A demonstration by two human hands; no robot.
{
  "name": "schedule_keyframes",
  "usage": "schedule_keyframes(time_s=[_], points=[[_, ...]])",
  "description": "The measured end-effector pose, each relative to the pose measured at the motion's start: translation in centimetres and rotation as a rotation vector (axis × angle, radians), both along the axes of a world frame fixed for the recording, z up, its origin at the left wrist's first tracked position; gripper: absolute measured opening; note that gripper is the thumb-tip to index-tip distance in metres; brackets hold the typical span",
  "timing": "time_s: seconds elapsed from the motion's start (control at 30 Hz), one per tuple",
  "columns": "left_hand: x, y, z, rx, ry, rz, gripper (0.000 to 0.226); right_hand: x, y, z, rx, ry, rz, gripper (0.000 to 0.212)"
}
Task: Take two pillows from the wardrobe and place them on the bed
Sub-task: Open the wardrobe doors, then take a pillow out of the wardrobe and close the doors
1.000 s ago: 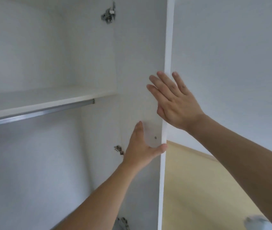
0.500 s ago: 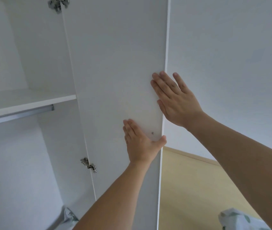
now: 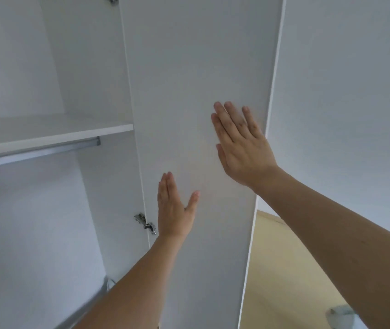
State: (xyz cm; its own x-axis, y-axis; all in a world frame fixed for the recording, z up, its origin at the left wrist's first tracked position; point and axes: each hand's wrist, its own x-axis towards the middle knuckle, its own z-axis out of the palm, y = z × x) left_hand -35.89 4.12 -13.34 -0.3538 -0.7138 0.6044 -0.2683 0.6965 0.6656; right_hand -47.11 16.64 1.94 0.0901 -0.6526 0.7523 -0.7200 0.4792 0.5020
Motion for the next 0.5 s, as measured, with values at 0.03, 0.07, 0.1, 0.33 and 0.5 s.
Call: schedule_keyframes(time_s=[0.03,0.07,0.1,0.33,0.5], points=[[2.3,-1.7,-0.5,-0.02,-0.045,0.064,0.086,1.3,-1.2,-0.4,0.008,-0.035,0.021,0.06],[4.7,-3.2,-0.9,-0.048,-0.107,0.114,0.084,2.7,-2.4,-0.9,0.016,-0.07,0.045,0.06],[7.2,-4.7,-1.2,-0.082,-0.178,0.153,0.082,4.2,-3.8,-1.4,0.022,-0.105,0.074,0.061],[22.5,-11.9,-4.0,-0.296,-0.563,0.33,0.075,15.9,-13.8,-6.9,0.114,-0.367,0.293,0.063],[30.1,-15.3,-7.6,-0.217,-0.66,0.467,0.074,21.2,-20.9,-11.4,0.3,-0.415,0.415,0.061]])
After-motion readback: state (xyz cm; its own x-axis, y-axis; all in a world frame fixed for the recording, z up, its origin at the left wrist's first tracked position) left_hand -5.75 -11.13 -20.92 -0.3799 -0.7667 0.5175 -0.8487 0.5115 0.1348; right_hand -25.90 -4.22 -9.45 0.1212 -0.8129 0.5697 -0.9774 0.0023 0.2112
